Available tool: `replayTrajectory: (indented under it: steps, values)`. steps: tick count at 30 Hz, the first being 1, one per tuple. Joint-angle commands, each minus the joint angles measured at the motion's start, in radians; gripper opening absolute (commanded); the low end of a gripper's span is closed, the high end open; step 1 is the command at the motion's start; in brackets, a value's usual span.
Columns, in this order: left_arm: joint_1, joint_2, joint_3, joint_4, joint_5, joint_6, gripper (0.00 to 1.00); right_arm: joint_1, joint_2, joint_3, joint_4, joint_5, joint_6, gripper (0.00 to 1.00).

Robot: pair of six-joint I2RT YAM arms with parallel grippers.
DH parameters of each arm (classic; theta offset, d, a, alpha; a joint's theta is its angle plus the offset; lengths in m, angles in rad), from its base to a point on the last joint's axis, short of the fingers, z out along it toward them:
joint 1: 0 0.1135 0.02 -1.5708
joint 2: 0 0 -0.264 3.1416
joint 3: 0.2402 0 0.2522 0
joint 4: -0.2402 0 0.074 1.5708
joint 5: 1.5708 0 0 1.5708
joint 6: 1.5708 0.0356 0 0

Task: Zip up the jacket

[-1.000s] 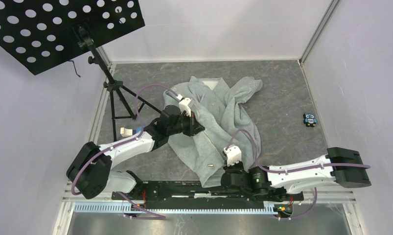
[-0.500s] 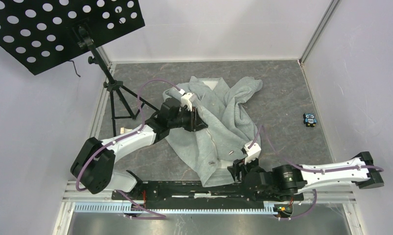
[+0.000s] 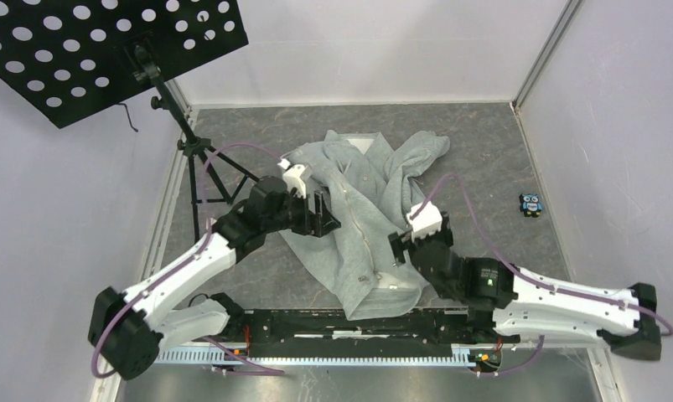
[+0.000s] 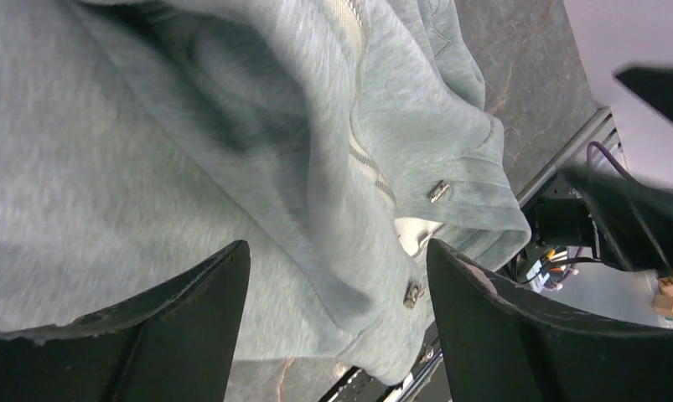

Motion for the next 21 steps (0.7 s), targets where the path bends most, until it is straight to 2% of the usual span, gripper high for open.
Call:
replayTrajectory:
  steps: [1, 6, 9, 10, 11, 13, 16, 21]
  values:
    - [0.004, -0.126, -0.067, -0.094, -0.082, -0.034, 0.85, -0.244, 0.067, 0.026, 0.221, -0.276, -0.204, 0.87]
    - [0.004, -0.237, -0.095, -0.174, -0.079, -0.068, 0.88, -0.408, 0.249, 0.092, 0.265, -0.553, -0.171, 0.84]
    - [0.004, -0.318, -0.028, -0.266, -0.098, -0.053, 0.91, -0.456, 0.286, 0.128, 0.258, -0.596, -0.156, 0.88]
    - [0.005, -0.336, 0.014, -0.309, -0.106, -0.047, 0.94, -0.46, 0.279, 0.136, 0.256, -0.583, -0.161, 0.96]
    - [0.004, -0.357, 0.06, -0.341, -0.116, -0.04, 0.96, -0.461, 0.272, 0.145, 0.253, -0.556, -0.167, 0.98]
    - [0.004, -0.398, 0.149, -0.397, -0.128, -0.034, 1.0, -0.463, 0.244, 0.173, 0.248, -0.518, -0.2, 0.98]
    - [0.004, -0.454, 0.293, -0.449, -0.152, -0.012, 1.0, -0.465, 0.205, 0.221, 0.237, -0.415, -0.228, 0.98]
    - [0.004, -0.565, 0.474, -0.499, -0.241, 0.057, 1.0, -0.464, 0.133, 0.323, 0.256, -0.33, -0.289, 0.98]
